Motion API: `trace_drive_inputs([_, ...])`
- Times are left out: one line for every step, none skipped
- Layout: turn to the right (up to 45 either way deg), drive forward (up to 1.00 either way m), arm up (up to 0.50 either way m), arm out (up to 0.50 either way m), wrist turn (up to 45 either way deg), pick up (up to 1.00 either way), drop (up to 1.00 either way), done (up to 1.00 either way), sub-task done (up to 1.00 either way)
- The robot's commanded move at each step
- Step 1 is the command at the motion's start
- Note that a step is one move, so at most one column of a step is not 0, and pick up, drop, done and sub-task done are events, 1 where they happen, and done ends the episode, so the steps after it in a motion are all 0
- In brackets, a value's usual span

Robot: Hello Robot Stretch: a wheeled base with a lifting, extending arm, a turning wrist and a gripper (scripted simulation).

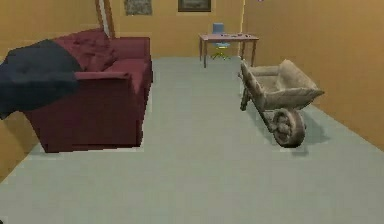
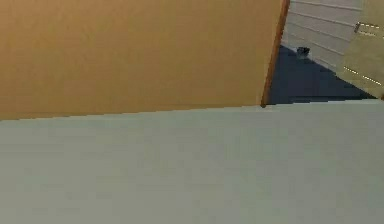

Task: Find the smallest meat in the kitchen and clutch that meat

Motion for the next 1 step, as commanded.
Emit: trace_drive_inputs([0.0, 1.00, 0.00, 0.00, 0.0, 0.00, 0.00, 0.00, 0.00])
